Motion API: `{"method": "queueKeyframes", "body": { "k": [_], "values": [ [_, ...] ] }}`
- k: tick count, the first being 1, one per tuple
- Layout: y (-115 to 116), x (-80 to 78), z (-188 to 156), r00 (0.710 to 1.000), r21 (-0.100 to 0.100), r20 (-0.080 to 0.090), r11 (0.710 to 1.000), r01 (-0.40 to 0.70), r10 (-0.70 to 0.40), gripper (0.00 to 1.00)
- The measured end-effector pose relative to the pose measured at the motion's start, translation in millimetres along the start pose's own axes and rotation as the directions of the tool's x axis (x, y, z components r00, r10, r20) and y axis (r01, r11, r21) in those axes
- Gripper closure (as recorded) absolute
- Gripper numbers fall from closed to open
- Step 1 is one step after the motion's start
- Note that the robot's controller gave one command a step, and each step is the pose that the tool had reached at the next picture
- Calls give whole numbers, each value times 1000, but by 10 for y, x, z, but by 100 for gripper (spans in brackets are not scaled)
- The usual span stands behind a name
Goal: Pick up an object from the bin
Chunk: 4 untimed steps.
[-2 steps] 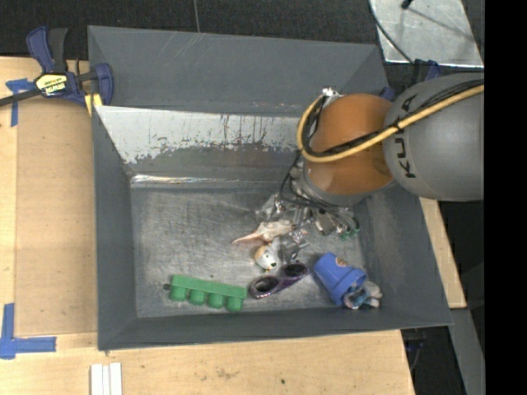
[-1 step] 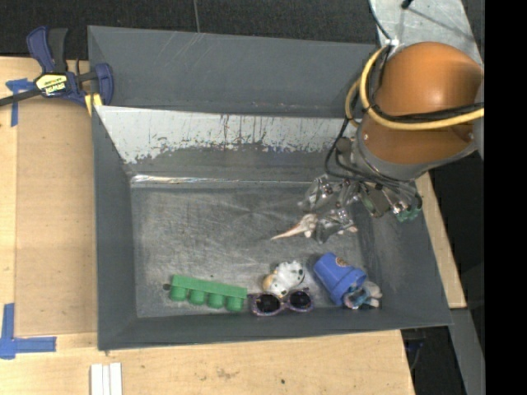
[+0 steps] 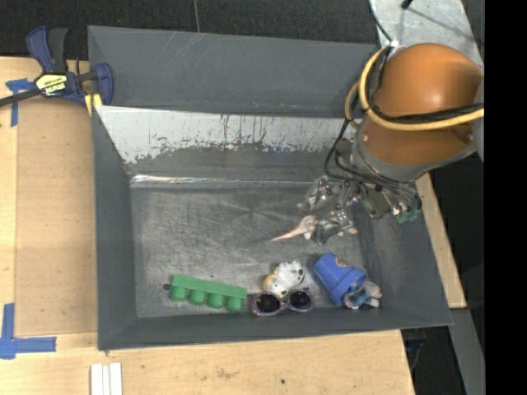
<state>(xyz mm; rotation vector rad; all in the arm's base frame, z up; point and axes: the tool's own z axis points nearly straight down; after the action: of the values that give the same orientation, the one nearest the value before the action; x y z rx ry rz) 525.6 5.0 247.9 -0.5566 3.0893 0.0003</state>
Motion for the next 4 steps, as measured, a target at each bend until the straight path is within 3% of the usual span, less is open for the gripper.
{"method": "queueKeyframes", "body": {
  "k": [3,4],
  "values": [
    [-1,1,0,1000,0,0,1000,-1,1,100],
    [-232,-593,-456,992,1,2,992,127,-127,100]
  ]
}}
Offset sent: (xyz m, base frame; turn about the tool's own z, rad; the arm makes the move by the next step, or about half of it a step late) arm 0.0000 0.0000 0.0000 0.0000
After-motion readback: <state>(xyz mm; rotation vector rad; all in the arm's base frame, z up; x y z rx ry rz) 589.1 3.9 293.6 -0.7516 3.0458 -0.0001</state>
